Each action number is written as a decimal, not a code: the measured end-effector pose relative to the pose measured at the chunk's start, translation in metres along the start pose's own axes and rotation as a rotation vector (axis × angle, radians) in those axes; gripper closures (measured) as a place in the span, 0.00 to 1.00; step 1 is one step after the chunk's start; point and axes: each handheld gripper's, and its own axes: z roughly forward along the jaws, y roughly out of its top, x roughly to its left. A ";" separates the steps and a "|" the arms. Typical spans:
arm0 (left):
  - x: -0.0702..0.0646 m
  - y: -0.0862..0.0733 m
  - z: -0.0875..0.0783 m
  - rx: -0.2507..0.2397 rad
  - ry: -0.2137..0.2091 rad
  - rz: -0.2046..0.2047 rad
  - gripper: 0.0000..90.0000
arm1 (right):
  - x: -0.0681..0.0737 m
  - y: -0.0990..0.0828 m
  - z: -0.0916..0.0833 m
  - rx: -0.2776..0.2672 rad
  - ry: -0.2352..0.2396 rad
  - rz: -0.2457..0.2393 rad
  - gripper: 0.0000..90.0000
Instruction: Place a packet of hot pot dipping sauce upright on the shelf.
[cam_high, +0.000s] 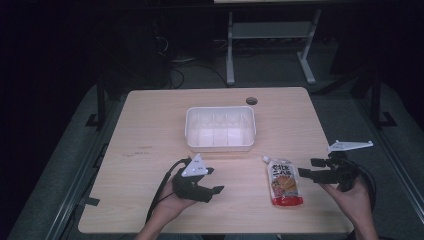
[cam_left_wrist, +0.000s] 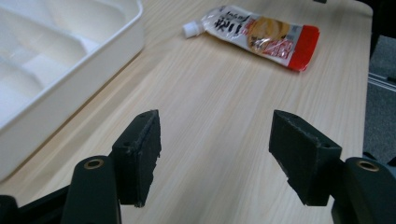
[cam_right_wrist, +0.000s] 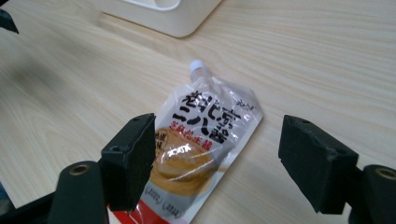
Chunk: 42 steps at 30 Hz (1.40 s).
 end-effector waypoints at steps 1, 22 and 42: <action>-0.001 0.004 0.002 0.002 -0.004 0.007 0.38 | -0.001 0.002 0.001 -0.003 -0.001 0.001 0.30; -0.027 0.057 0.056 0.014 -0.103 0.077 0.47 | -0.003 0.029 0.018 0.039 0.000 -0.013 0.28; -0.039 0.084 0.119 0.090 -0.134 0.067 0.58 | -0.012 0.031 0.042 0.138 -0.020 0.029 0.35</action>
